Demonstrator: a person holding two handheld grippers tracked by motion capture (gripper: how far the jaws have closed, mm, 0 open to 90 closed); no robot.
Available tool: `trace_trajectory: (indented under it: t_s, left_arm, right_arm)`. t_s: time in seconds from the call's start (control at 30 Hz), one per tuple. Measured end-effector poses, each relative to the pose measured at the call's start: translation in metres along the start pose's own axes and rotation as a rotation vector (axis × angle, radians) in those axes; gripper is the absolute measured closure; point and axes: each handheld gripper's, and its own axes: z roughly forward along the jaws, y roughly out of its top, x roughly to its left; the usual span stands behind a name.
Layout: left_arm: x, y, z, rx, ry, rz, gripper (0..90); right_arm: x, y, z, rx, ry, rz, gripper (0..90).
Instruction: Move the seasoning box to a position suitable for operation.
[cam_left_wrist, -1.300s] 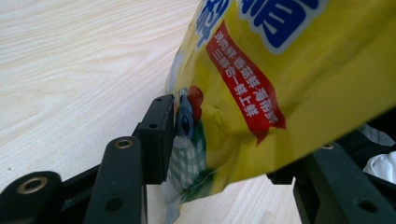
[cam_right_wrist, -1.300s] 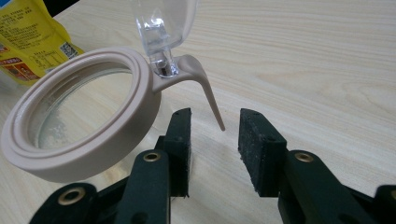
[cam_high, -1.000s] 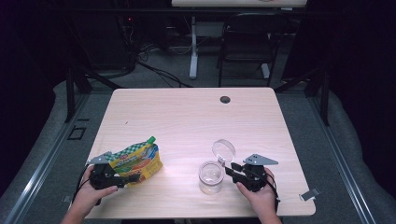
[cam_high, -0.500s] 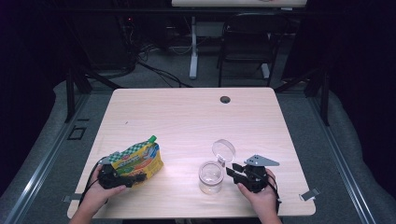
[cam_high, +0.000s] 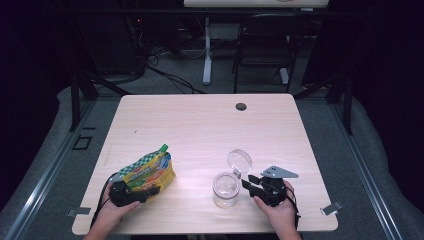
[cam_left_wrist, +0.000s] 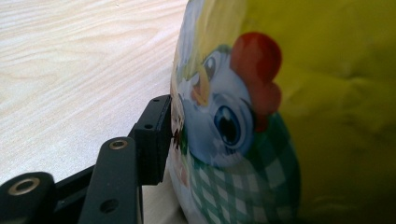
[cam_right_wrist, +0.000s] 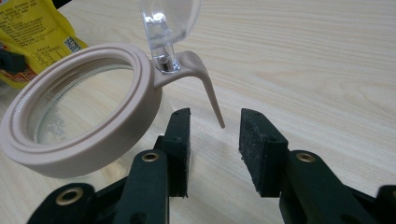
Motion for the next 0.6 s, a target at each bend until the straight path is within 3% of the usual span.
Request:
trace_trajectory:
  t_s: [0.6]
  left_arm:
    - [-0.0062, -0.0033, 0.0072, -0.077, 0.041, -0.04, 50.9]
  right_arm:
    - [0.0, 0.0, 0.0004, 0.001, 0.004, -0.001, 63.5]
